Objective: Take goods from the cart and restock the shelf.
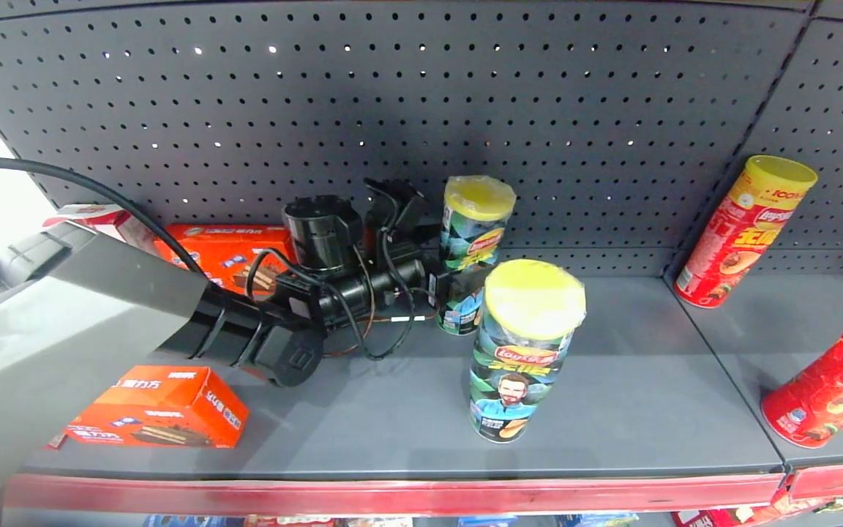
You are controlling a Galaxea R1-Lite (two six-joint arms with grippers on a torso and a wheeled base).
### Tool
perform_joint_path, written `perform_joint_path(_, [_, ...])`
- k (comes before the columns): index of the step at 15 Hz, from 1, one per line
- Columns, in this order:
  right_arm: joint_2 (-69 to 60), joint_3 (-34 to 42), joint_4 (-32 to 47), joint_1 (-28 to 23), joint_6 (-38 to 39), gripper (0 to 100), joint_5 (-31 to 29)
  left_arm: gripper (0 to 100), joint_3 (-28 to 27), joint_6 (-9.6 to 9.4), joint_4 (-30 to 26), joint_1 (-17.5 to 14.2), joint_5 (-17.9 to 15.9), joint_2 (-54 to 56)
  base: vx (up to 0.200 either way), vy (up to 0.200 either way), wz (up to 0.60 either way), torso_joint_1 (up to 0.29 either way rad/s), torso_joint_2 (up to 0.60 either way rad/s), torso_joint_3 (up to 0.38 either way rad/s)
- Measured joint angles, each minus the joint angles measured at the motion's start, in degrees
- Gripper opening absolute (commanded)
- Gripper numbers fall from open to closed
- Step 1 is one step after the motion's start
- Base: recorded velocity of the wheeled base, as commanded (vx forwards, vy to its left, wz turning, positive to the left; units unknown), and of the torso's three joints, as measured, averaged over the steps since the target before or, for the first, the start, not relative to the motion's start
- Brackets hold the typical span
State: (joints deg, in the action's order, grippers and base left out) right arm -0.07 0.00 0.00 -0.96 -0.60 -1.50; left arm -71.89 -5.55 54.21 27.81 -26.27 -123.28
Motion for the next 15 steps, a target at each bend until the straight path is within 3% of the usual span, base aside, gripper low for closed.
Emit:
perform_joint_path(4, [0.00, 0.00, 0.00, 0.00, 0.00, 100, 0.02, 100, 9.02, -0.22, -0.38, -1.13, 2.60, 5.18, 0.000, 0.000, 0.00, 0.000, 0.00, 0.000])
perform_joint_path(6, [0.00, 0.00, 0.00, 0.00, 0.02, 100, 0.02, 100, 13.24, -0.46, -0.35, -1.11, 8.75, 8.16, 0.000, 0.000, 0.00, 0.000, 0.00, 0.000])
perform_joint_path(7, [0.00, 0.00, 0.00, 0.00, 0.00, 100, 0.02, 100, 14.48, -0.59, -0.43, -0.96, 10.24, 9.39, 0.000, 0.000, 0.00, 0.000, 0.00, 0.000])
perform_joint_path(9, [0.00, 0.00, 0.00, 0.00, 0.02, 100, 0.02, 100, 15.19, -1.10, -0.95, -0.88, 11.93, 10.78, 0.000, 0.000, 0.00, 0.000, 0.00, 0.000])
perform_joint_path(11, [0.00, 0.00, 0.00, 0.00, 0.00, 100, 0.00, 100, 15.10, -4.06, -4.89, -0.83, 14.99, 11.52, 0.000, 0.000, 0.00, 0.000, 0.00, 0.000])
perform_joint_path(12, [0.00, 0.00, 0.00, 0.00, 0.00, 100, 0.00, 100, 14.75, -4.57, -5.79, -0.79, 15.87, 11.70, 0.000, 0.000, 0.00, 0.000, 0.00, 0.000])
perform_joint_path(15, [0.00, 0.00, 0.00, 0.00, -0.02, 100, 0.02, 100, 12.54, -4.63, -6.21, -0.30, 18.64, 11.72, 0.000, 0.000, 0.00, 0.000, 0.00, 0.000])
